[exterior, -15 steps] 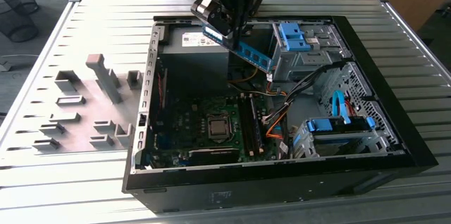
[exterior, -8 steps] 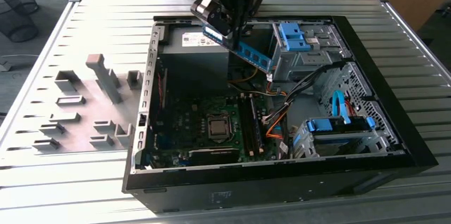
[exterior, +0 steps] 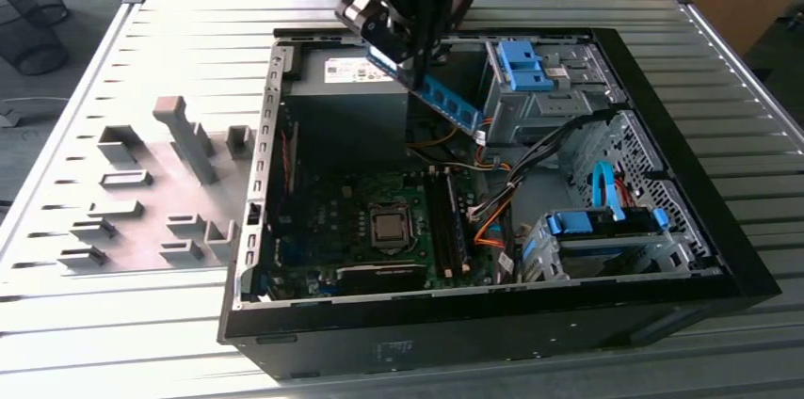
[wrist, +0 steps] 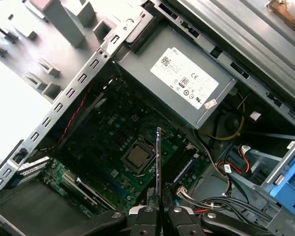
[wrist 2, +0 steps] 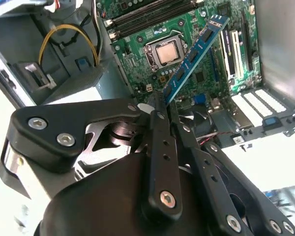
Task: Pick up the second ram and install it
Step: 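Insert the second ram into the second slot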
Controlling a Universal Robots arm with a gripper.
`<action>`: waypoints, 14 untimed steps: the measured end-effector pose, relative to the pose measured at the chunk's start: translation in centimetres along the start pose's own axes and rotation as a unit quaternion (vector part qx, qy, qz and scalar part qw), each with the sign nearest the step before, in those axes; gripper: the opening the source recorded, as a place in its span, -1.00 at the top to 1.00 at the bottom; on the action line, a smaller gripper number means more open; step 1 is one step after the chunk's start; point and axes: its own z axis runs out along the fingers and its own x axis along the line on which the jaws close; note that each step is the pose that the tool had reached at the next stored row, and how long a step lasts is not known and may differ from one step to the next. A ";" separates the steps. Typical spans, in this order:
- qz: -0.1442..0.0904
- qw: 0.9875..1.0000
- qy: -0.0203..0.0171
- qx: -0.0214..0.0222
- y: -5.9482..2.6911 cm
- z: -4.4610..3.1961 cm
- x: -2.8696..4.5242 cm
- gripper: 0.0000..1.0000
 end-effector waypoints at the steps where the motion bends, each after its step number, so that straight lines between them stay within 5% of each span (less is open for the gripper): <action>1: 0.010 1.000 0.000 0.000 0.00 0.01 0.00 0.72; 7: 0.057 0.998 -0.001 0.001 0.00 0.09 0.00 0.72; 14: 0.113 0.994 -0.001 0.002 0.00 0.21 0.00 0.72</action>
